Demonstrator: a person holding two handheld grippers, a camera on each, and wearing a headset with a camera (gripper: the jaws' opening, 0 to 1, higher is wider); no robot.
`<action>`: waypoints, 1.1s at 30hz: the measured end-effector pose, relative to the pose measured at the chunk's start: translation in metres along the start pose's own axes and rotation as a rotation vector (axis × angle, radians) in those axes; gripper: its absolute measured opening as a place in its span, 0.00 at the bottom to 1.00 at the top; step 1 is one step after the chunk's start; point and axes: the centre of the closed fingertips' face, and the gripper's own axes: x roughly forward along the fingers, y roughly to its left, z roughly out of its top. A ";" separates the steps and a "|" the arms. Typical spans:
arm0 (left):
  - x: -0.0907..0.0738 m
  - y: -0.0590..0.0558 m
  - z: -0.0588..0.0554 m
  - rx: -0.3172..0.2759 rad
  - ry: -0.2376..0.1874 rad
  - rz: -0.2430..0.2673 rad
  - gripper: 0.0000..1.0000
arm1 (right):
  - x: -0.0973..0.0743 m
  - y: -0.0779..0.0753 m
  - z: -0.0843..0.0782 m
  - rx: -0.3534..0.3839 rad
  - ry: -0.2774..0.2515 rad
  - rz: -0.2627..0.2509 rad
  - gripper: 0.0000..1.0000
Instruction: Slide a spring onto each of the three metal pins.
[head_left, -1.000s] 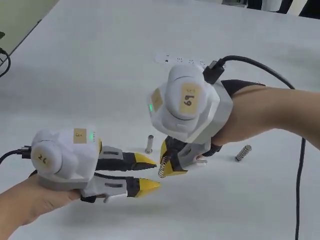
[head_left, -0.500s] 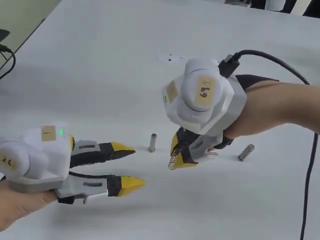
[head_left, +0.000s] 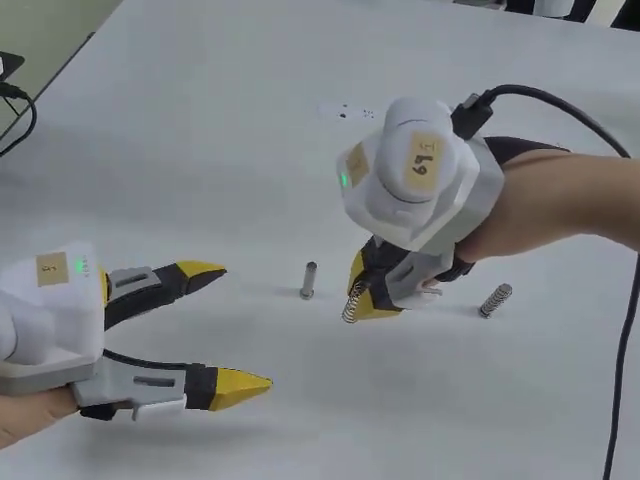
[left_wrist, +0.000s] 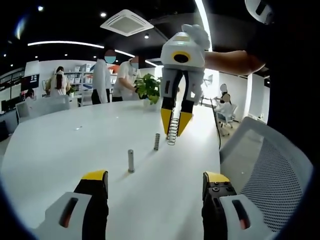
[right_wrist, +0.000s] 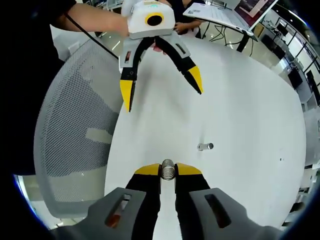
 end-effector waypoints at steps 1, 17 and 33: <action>-0.001 0.000 0.000 -0.002 -0.001 0.001 0.74 | 0.000 0.000 0.000 0.001 0.000 0.001 0.07; -0.006 0.001 -0.002 -0.051 -0.038 0.031 0.87 | 0.005 -0.009 0.000 0.002 0.031 0.014 0.07; -0.008 -0.001 -0.008 -0.069 -0.035 0.015 0.87 | 0.005 -0.029 0.007 0.004 0.061 0.015 0.07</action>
